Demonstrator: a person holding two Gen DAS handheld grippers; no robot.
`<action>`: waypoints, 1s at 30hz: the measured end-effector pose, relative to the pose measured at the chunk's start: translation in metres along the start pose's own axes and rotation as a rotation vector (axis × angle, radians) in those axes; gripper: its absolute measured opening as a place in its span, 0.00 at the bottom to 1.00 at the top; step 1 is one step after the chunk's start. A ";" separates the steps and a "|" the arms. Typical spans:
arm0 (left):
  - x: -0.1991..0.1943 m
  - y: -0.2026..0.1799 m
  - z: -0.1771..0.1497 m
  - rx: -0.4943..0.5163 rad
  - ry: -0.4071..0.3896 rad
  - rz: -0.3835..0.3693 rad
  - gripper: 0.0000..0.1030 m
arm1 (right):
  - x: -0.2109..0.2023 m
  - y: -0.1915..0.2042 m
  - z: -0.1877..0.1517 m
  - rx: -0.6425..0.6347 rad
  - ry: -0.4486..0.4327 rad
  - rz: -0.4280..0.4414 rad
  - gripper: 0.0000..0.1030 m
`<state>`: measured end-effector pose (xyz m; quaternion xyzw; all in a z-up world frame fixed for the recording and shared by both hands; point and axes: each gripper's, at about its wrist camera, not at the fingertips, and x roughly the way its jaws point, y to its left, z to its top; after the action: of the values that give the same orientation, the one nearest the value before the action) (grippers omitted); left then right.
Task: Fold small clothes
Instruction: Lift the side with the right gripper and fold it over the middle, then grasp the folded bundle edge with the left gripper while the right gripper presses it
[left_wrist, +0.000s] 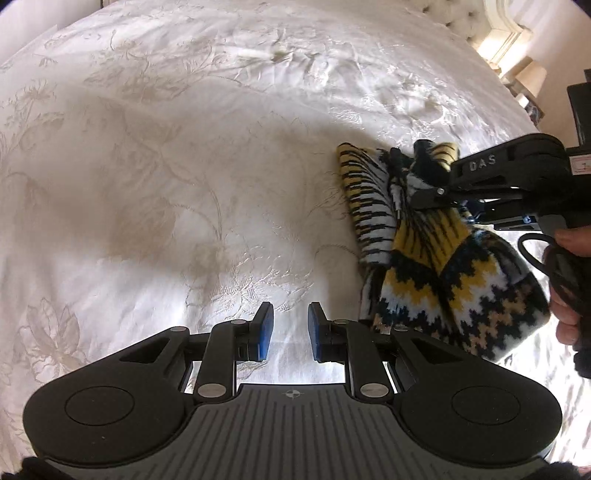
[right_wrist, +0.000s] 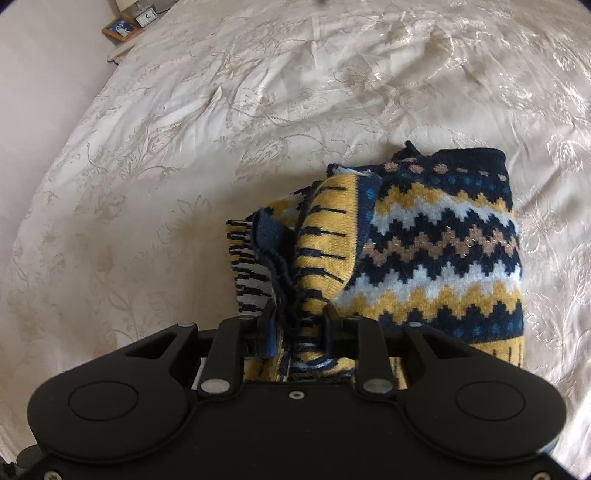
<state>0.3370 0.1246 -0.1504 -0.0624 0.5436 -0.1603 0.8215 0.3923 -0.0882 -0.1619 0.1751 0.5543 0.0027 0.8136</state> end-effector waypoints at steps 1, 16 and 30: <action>0.000 0.004 0.000 0.000 -0.001 -0.003 0.18 | -0.001 0.004 0.000 0.000 -0.004 0.013 0.47; -0.003 -0.015 0.044 0.103 -0.063 -0.073 0.19 | -0.058 -0.028 -0.024 0.019 -0.162 0.125 0.48; 0.045 -0.100 0.107 0.337 -0.038 -0.150 0.20 | -0.040 -0.032 -0.063 -0.006 -0.116 0.074 0.48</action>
<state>0.4311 0.0077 -0.1193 0.0326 0.4872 -0.3087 0.8163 0.3142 -0.1088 -0.1556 0.1928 0.4994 0.0245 0.8443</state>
